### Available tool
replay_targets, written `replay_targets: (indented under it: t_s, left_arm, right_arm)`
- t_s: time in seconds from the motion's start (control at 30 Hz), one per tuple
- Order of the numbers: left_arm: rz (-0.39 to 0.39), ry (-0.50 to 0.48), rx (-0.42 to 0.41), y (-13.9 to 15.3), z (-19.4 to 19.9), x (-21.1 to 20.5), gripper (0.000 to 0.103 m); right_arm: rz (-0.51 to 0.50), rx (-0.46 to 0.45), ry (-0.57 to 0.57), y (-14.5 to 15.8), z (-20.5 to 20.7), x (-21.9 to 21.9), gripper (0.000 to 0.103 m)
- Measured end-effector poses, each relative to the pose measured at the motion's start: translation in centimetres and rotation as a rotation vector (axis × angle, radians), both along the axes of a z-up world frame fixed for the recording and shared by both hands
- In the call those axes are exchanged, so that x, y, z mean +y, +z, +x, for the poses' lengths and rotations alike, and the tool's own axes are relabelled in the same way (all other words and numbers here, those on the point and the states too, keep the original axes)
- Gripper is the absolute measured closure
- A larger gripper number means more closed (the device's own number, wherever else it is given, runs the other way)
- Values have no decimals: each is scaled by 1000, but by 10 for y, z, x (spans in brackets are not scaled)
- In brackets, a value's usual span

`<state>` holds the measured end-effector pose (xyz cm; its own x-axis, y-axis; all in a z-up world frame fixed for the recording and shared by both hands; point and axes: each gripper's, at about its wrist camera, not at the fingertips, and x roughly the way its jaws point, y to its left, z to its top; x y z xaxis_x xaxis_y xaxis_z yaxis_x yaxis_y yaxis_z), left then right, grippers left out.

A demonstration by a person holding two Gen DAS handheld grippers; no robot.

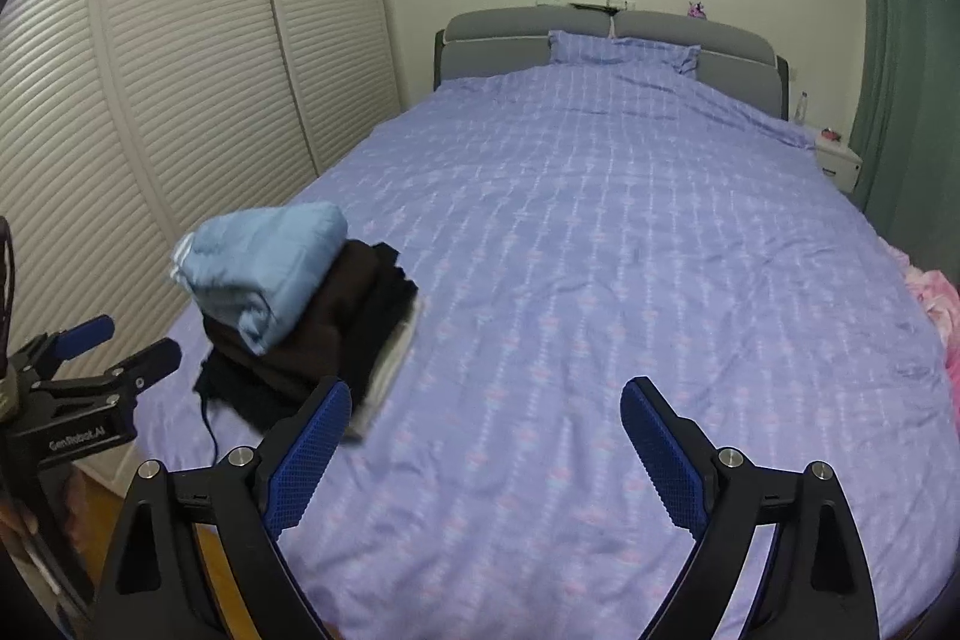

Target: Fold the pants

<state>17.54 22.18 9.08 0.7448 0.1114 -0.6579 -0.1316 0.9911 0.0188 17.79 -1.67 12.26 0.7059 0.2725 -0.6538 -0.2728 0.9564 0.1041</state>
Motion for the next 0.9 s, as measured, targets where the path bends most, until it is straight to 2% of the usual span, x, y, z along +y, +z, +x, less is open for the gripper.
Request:
replay_targets:
  t_s: [0.2,0.43,0.63,0.8,0.9]
  left_arm:
    - [2,-21,-54,-29,-39,-65,0]
    - [15,-79,-100,-94,-57,-112,0]
    - [20,-140,-134,-147,-55,-134,0]
    - [-14,-172,-148,-166,-56,-142,0]
    - [12,-183,-184,-162,-68,-147,0]
  right_arm:
    - [28,-22,-32,-28,-32,-66,4]
    - [64,-46,-86,-107,-53,-114,4]
    - [56,-81,-152,-159,-67,-138,4]
    - [51,-111,-203,-183,-81,-150,4]
    - [74,-142,-215,-182,-95,-158,4]
